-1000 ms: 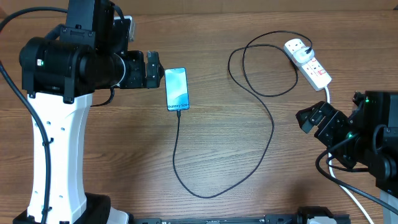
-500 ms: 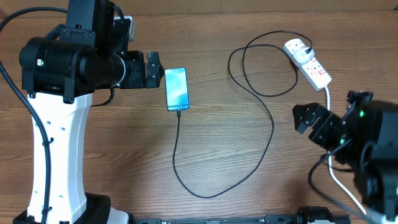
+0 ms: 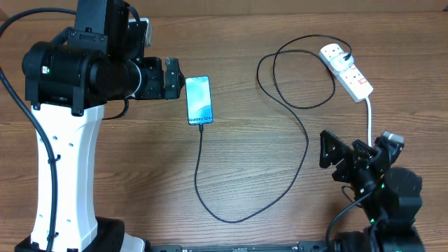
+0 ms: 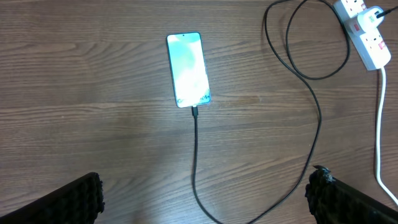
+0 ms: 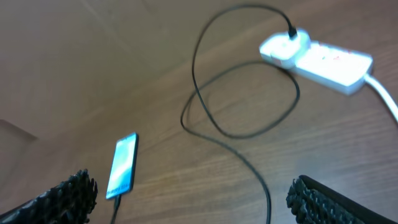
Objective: Plug charger to phone and switch on socket
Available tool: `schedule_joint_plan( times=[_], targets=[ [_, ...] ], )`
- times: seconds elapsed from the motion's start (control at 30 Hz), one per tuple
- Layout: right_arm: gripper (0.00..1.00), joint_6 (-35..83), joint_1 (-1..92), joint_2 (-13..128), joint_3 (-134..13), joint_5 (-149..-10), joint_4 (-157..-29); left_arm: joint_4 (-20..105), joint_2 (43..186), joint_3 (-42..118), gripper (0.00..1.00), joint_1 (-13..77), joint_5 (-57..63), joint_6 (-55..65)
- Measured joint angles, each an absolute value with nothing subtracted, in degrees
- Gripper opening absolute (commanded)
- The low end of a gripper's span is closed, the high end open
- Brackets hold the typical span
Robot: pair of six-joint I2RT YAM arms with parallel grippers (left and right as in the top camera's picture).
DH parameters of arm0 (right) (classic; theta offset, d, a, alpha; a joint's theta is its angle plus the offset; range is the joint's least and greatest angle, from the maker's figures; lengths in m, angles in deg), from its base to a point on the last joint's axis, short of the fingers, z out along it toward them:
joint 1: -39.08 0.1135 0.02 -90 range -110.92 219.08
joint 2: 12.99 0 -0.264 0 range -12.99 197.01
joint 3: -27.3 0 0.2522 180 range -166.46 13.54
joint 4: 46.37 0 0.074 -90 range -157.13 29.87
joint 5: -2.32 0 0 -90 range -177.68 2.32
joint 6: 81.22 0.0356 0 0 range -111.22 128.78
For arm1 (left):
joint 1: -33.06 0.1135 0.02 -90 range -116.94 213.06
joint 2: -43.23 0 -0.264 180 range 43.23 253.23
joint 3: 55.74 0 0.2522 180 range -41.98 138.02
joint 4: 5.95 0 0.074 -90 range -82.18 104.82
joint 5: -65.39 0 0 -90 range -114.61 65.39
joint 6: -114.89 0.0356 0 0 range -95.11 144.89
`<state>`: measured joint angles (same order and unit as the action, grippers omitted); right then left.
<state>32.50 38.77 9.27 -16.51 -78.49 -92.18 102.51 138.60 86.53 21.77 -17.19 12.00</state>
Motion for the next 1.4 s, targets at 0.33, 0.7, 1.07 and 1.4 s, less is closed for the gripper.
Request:
schedule_joint_plan(
  times=[0.33, 0.7, 1.07, 1.4],
  targets=[
    [1.0, 28.3, 38.8, -1.6, -2.9, -78.5, -78.5, 102.5, 138.6, 86.5, 1.0, 21.8, -17.2, 12.0],
    [1.0, 20.4, 38.8, -5.4, 3.3, -78.5, -70.7, 102.5, 138.6, 86.5, 1.0, 21.8, -17.2, 12.0],
    [1.0, 16.5, 38.8, -8.5, 11.2, -78.5, -58.2, 102.5, 138.6, 86.5, 0.99, 21.8, -17.2, 12.0],
    [1.0, 12.7, 39.7, -12.2, 12.5, -78.5, -62.3, 102.5, 138.6, 86.5, 1.0, 21.8, -17.2, 12.0]
  ],
)
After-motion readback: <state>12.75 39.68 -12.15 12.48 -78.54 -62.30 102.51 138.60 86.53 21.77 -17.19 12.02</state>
